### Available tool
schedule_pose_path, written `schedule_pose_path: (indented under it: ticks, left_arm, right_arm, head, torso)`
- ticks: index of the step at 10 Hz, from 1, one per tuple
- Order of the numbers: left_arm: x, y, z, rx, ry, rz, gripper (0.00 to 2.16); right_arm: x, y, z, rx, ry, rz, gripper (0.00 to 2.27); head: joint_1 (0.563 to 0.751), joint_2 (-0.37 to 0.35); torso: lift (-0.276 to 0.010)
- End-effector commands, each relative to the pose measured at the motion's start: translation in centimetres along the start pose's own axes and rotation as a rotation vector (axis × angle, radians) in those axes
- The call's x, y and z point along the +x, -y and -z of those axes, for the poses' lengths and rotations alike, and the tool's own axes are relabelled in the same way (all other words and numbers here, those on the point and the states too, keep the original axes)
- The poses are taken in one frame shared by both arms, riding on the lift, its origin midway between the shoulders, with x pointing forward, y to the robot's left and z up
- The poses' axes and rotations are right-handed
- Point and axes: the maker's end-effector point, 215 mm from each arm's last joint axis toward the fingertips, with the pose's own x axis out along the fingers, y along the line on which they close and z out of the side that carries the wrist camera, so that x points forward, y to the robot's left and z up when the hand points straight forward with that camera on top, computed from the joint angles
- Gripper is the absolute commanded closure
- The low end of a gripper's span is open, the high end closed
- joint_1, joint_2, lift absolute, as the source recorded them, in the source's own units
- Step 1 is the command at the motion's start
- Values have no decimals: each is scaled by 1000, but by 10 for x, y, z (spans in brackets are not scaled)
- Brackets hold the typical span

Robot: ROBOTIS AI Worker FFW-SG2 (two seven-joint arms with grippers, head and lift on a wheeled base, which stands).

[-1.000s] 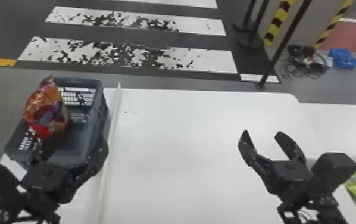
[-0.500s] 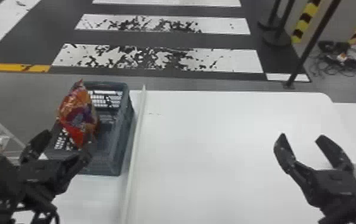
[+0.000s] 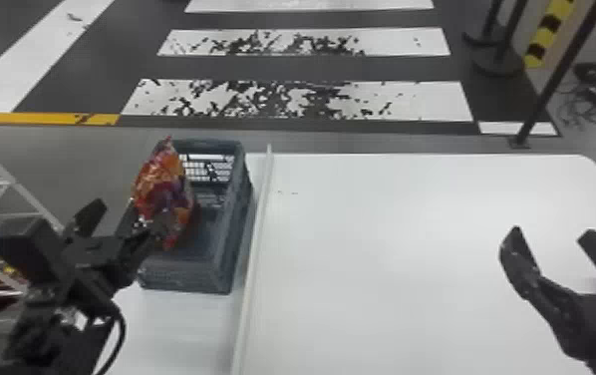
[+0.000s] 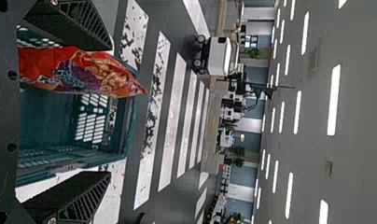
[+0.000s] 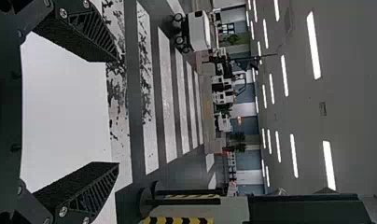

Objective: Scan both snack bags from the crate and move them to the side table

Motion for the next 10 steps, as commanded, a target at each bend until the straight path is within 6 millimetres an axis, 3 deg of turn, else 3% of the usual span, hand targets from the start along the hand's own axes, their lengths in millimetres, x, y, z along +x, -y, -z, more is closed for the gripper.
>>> schedule_pose_path:
  ticks: [1,3,5,7,8,10]
  left_arm:
    - [17,-11,-9,-11,23,-26,66]
    - [43,-40,-4,-38,-13,-64,76]
    - [72,-54,9,-47,-52,-85,87]
    - [96,-57,14,-61,-68,-93,83]
    - [111,-52,27,-76,-113,-79,83]
    - [125,-38,31,-74,-129,-61,87]
  right_arm:
    - [-1,2,2,-12,-7,4,144]
    - [-4,8,6,-30,-20,13,144]
    - [-6,15,13,-44,-45,24,144]
    - [-9,23,14,-55,-49,38,144]
    - [-10,27,14,-59,-50,45,144]
    - [-9,29,13,-61,-48,48,144]
  head:
    - [695,102]
    - [695,118]
    - [695,144]
    - [695,150]
    - [695,146]
    - [695,124]
  torso:
    - [-29]
    - [-29]
    - [-29]
    - [-29]
    - [-29]
    - [-29]
